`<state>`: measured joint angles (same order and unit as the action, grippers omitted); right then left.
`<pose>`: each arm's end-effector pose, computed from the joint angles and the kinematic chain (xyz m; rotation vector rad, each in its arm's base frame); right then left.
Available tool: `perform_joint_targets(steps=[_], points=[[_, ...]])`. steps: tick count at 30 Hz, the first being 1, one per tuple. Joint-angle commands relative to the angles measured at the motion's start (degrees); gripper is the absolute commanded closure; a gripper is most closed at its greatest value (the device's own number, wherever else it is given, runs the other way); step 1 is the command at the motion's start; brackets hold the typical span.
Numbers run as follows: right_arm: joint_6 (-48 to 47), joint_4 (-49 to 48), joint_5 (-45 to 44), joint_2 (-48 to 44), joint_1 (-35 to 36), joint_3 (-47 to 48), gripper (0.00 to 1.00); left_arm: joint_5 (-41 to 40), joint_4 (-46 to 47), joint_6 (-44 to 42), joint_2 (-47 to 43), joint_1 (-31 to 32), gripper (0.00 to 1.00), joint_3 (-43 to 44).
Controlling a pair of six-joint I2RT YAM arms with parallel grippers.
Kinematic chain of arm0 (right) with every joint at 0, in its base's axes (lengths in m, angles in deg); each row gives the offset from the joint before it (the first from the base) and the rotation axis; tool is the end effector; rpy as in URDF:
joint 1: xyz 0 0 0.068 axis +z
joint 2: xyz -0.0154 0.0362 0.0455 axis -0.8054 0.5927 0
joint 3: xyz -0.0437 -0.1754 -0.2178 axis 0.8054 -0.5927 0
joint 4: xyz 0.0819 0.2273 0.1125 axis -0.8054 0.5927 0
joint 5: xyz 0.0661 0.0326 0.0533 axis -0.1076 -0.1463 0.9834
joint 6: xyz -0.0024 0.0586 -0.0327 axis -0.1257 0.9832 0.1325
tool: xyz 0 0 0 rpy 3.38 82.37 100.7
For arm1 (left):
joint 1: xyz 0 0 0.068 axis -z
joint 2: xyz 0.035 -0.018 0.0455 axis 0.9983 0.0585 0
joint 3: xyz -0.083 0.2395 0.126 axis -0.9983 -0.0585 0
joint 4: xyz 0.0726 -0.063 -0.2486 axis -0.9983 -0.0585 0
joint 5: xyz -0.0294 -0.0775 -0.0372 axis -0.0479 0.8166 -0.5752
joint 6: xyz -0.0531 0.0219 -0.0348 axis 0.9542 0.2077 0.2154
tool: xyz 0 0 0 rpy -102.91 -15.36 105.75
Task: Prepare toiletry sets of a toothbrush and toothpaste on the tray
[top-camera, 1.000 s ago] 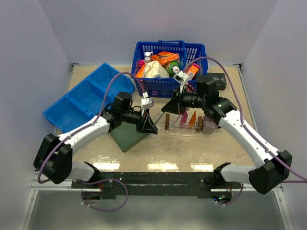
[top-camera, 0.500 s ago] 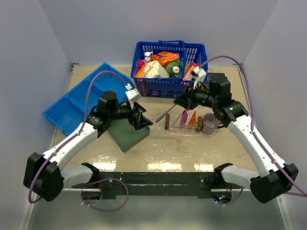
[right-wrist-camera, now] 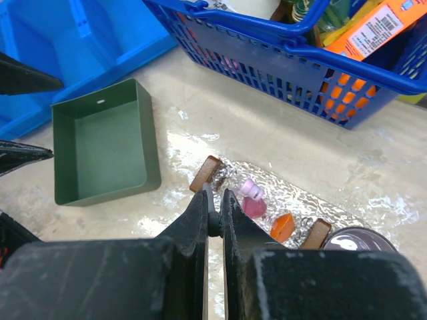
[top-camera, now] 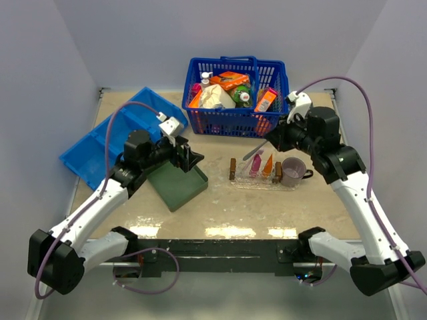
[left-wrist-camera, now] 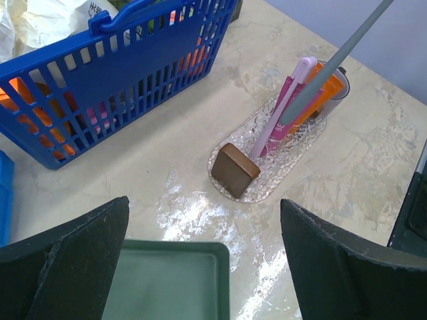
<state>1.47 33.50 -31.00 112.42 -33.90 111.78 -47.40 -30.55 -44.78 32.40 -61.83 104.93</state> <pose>0.2137 0.0887 0.4103 -0.3253 1.9874 0.5345 0.2232 -0.1304 0.3129 0.6270 1.7371 -0.8204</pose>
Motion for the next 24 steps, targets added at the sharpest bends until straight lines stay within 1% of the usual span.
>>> perform_joint_targets(steps=[1,6,24], points=[[-0.2,-1.1,-2.8,-0.5,-0.2,-1.6,1.00,-0.9,2.1,0.9,0.9,-0.2,0.01,0.2],[1.2,-5.0,-2.2,-1.0,-0.1,-4.9,1.00,-0.8,2.2,0.9,1.1,-0.2,0.01,0.2],[2.0,-10.8,-2.2,1.4,-0.1,-10.4,1.00,-0.4,1.9,0.7,2.3,-0.2,0.01,0.3]])
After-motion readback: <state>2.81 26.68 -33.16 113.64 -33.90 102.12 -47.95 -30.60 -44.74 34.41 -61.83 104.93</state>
